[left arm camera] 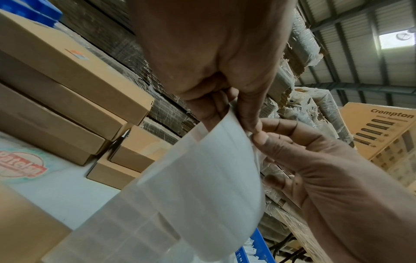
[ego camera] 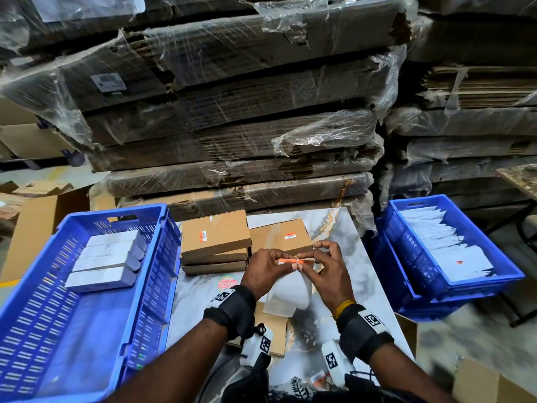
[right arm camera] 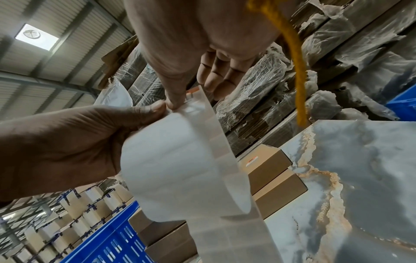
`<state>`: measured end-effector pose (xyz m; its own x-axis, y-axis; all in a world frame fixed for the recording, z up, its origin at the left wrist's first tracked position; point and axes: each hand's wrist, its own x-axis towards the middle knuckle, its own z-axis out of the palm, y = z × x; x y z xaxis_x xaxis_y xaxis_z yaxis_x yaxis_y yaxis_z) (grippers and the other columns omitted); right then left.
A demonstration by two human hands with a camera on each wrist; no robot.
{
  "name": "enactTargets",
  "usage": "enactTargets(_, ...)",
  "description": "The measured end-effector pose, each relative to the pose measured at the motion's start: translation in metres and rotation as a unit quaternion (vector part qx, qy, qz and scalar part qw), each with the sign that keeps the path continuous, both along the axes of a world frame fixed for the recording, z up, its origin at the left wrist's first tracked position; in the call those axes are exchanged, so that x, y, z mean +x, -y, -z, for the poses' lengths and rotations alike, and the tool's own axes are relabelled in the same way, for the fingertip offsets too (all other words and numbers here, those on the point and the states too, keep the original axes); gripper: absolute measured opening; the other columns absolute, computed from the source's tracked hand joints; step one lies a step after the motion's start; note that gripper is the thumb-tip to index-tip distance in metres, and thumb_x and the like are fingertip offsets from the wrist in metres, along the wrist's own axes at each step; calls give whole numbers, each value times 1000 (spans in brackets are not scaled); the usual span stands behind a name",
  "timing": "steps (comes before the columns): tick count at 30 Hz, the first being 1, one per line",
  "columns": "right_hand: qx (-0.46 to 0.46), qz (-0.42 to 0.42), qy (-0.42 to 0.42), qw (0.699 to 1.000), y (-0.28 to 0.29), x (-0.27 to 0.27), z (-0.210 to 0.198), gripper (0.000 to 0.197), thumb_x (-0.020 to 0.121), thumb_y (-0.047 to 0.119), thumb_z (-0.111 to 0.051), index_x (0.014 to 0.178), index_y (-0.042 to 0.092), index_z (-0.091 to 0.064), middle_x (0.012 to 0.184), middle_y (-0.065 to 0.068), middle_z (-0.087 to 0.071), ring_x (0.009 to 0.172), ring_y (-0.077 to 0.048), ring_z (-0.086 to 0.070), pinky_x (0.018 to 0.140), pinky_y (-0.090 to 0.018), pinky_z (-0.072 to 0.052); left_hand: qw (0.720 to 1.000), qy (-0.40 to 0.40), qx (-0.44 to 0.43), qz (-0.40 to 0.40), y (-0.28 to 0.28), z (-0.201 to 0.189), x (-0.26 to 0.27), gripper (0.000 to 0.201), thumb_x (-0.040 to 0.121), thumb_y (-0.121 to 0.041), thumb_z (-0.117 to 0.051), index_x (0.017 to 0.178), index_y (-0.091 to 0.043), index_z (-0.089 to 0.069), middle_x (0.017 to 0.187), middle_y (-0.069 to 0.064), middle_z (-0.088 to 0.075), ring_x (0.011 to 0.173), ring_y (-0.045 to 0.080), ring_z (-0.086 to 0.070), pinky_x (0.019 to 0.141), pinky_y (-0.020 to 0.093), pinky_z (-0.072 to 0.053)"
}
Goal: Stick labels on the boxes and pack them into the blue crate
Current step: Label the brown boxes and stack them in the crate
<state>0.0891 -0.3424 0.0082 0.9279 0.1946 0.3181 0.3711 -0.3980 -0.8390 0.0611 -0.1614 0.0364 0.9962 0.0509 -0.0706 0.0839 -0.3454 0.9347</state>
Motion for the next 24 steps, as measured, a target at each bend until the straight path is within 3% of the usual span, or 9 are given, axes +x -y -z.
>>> enactTargets(5, -10, -16, -12, 1000, 1, 2, 0, 13, 78, 28, -81, 88, 32, -73, 118, 9, -45, 114, -3, -50, 81, -24, -53, 1000, -4, 30, 7, -3, 3, 3, 15, 77, -34, -81, 85, -22, -77, 82, -2, -76, 81, 22, -70, 75, 40, -56)
enactTargets(9, -17, -16, -1, 1000, 2, 2, -1, 14, 78, 24, -81, 86, 32, -73, 120, 11, -44, 115, 13, -42, 81, -24, -50, 999, -6, 28, 18, -4, 2, 4, 14, 79, -29, -81, 88, -19, -78, 84, -4, -76, 85, 18, -70, 79, 37, -55)
enactTargets(12, -27, -16, 5, 999, 2, 3, -1, 15, 78, 23, -81, 86, 32, -73, 120, 13, -43, 115, 17, -39, 79, -24, -50, 999, -10, 29, 27, -4, 0, 5, 11, 80, -26, -80, 88, -19, -78, 85, -3, -76, 86, 20, -70, 79, 37, -55)
enactTargets(15, -45, -22, 18, 999, 4, 4, 1, 14, 77, 23, -81, 86, 30, -73, 121, 13, -42, 111, 12, -42, 78, -26, -50, 999, -31, 15, 31, -7, 3, 7, 13, 79, -27, -80, 88, -18, -78, 86, -1, -76, 89, 24, -70, 81, 41, -55)
enactTargets(20, -72, -31, 36, 996, 6, 4, 1, 12, 77, 29, -81, 85, 31, -72, 125, 14, -40, 99, -9, -52, 72, -31, -55, 998, -57, -10, 38, -8, 5, 6, 14, 76, -30, -80, 87, -20, -78, 86, 3, -77, 83, 21, -70, 80, 46, -56)
enactTargets(24, -87, -32, 63, 994, 7, 3, 2, 12, 78, 29, -80, 83, 33, -70, 126, 12, -42, 98, -12, -54, 67, -33, -56, 996, -78, -13, 38, -9, 4, 5, 16, 76, -27, -80, 87, -16, -78, 86, 8, -76, 84, 29, -70, 81, 50, -56)
